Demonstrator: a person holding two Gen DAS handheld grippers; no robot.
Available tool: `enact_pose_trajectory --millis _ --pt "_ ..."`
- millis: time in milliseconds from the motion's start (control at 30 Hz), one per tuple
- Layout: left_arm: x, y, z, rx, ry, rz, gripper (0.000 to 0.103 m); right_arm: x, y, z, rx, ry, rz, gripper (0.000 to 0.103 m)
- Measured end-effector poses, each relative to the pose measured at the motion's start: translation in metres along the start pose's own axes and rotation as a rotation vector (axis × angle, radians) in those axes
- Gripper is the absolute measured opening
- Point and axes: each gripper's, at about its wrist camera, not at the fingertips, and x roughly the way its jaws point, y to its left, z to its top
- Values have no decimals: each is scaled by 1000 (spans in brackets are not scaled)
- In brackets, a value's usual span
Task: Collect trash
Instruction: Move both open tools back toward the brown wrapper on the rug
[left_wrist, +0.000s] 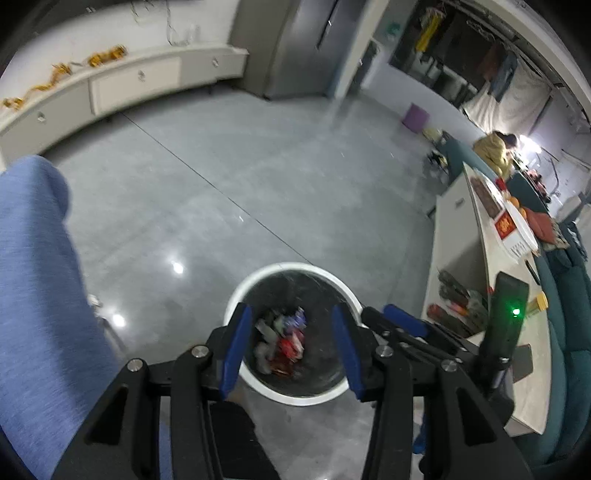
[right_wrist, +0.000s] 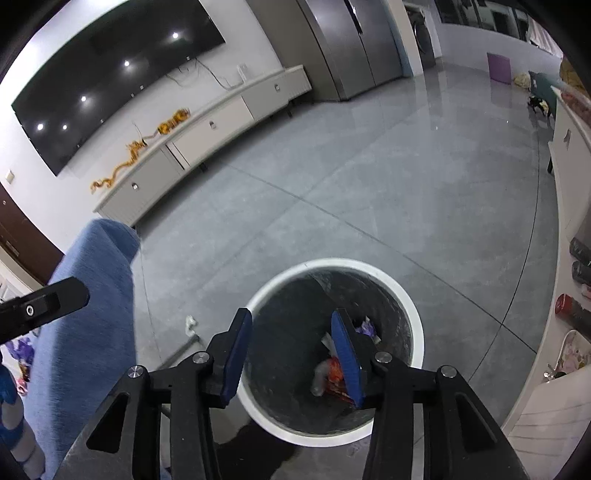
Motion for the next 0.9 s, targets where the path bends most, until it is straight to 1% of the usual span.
enact_pose_trajectory --millis 100,233,367,500,700,900 --pt "-39 3 -7 -5 -98 40 44 -18 18 4 -23 -37 10 43" --pt "-86 11 -16 -6 -187 85 44 -42 43 7 -63 -89 33 46" --pt "-133 19 -30 23 -223 167 44 -64 67 10 -93 -139 67 47" --pt "-172 33 -48 25 -263 249 44 -82 93 9 -125 -170 103 47" --pt "-223 75 -80 -49 -302 343 44 -112 129 6 -194 -214 140 48" --pt "-278 117 -120 -101 -353 432 44 -149 153 4 -248 -273 156 49"
